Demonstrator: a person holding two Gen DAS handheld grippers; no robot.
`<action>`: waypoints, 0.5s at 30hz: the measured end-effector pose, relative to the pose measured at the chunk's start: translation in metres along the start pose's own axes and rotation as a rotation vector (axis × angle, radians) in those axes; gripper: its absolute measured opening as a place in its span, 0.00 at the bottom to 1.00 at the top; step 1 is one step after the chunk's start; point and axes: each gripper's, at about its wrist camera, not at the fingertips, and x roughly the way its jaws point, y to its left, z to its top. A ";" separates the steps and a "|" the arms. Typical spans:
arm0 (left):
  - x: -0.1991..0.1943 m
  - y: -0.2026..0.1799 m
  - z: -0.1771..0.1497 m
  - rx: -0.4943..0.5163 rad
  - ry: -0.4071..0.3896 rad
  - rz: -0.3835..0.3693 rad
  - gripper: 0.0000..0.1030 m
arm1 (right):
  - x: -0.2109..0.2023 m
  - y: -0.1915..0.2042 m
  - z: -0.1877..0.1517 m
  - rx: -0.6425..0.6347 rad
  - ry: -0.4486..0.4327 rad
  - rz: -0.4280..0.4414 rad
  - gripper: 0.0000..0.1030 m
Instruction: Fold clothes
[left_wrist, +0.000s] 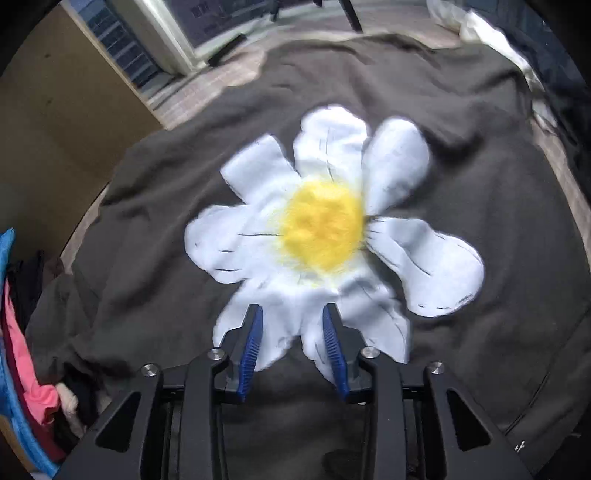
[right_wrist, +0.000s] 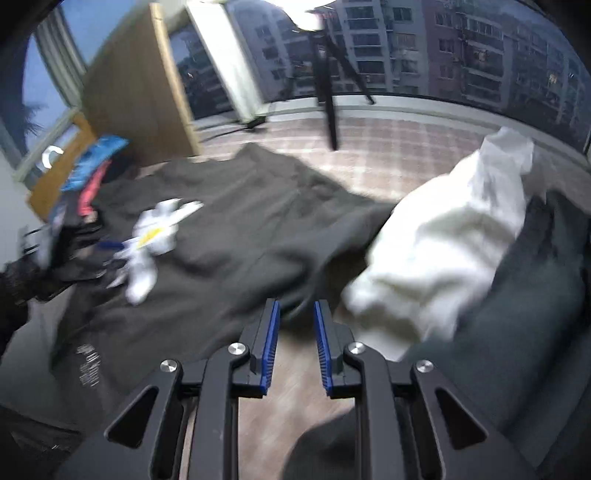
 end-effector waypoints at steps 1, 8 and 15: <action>0.001 0.007 -0.001 -0.025 0.010 0.029 0.26 | -0.002 0.011 -0.015 0.001 0.009 0.046 0.19; -0.044 0.007 -0.021 -0.065 -0.052 -0.156 0.41 | 0.030 0.083 -0.093 -0.128 0.176 0.152 0.19; -0.021 -0.026 0.014 0.027 -0.046 -0.090 0.45 | 0.036 0.069 -0.096 -0.049 0.176 0.177 0.19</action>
